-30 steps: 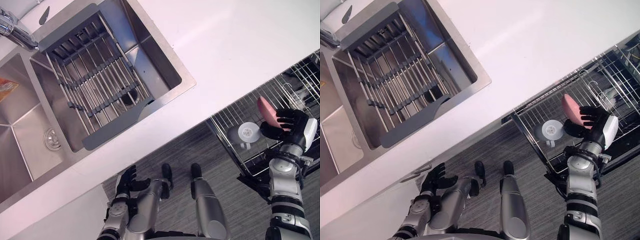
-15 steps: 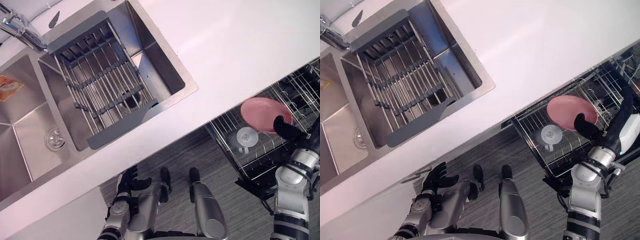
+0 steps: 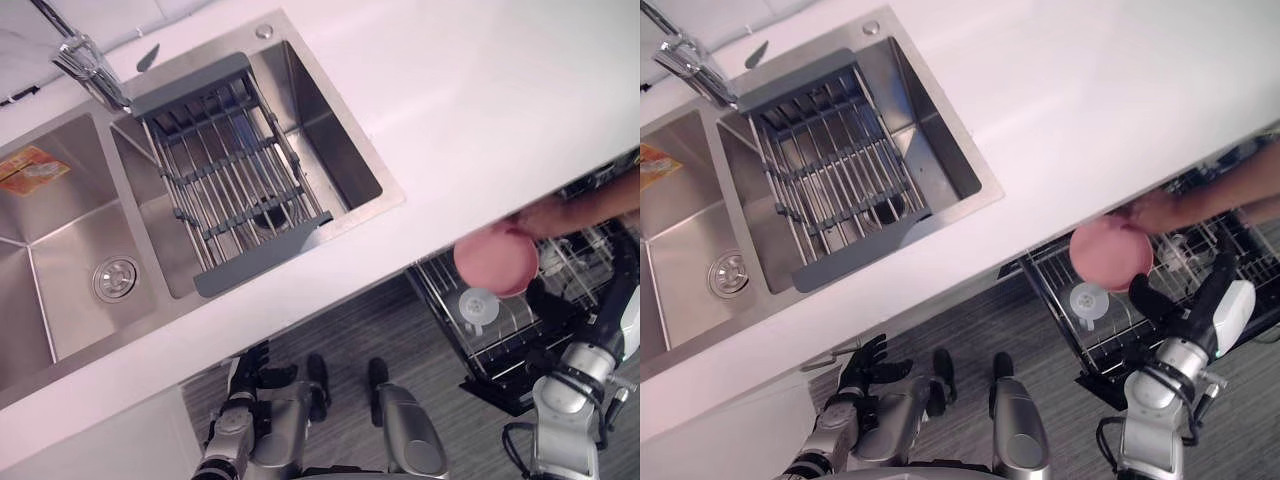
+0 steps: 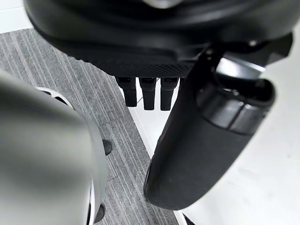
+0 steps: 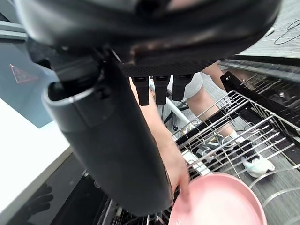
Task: Walk over to the sink, pick up the cup, carry it to the dishwasher, place the cup inside the dishwasher, then close the dishwasher door
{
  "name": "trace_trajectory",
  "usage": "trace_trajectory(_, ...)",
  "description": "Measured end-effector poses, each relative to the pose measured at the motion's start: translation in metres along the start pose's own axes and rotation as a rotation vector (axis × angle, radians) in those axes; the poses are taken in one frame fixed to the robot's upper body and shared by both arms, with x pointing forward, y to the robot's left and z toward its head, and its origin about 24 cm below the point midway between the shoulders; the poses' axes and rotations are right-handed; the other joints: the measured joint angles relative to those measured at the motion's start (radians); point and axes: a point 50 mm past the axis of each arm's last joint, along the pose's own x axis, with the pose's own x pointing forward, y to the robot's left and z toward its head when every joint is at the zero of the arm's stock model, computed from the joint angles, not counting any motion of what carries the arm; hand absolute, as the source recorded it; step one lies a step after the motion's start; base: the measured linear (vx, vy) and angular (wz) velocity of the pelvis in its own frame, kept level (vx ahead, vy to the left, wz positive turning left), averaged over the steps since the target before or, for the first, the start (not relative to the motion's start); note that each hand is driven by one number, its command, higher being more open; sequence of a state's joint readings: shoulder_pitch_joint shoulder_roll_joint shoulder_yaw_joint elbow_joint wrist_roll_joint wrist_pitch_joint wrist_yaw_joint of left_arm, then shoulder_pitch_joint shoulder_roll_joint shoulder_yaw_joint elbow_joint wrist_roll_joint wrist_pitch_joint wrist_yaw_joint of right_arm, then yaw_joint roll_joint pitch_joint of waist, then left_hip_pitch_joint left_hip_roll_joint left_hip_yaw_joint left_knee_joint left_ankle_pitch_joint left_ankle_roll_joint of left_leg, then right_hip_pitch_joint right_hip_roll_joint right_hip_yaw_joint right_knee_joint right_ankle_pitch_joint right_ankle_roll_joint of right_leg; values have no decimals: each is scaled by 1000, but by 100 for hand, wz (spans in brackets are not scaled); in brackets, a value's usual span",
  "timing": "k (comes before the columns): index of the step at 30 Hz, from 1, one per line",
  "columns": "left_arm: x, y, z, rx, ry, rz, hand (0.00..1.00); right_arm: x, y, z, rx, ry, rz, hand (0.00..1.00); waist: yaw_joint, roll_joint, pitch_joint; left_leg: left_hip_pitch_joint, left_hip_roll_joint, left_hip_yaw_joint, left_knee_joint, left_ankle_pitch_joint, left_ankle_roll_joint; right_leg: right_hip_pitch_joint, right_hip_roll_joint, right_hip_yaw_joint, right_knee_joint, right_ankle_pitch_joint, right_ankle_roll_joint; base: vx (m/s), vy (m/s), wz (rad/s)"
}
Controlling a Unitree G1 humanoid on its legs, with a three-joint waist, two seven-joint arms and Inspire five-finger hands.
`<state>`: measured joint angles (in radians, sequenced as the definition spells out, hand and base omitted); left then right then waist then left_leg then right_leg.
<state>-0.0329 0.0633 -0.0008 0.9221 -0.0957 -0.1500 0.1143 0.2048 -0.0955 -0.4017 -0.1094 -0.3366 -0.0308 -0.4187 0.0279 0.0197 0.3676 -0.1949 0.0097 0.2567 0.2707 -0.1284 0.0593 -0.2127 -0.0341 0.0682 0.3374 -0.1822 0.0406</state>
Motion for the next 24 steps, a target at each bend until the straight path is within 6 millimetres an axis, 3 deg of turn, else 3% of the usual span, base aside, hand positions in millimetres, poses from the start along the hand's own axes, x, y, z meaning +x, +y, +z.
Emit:
trace_trajectory(8, -11, 14, -33, 15, 143, 0, 90, -32, 17, -22, -1, 112, 163, 90, -1, -29, -121, 72, -11, -36, -65, 13, -18, 92, -5, -38, -82, 4, 1, 81, -3, 12)
trace_trajectory(14, -21, 15, -52, 12, 197, 12, 90, -44, 32, -35, -10, 175, 252, 90, 0, -23, -222, 121, -16, -56, -138, 50, -30, 140, -1, -54, -140, 24, -5, 17, -21, 8)
trace_trajectory(24, -28, 11, -60, 46, 190, 6, 90, -55, 33, -54, -51, 253, 285, 90, -2, -3, -269, 156, -26, -56, -219, 101, -22, 168, 0, -50, -215, 75, -3, -17, 2, -1)
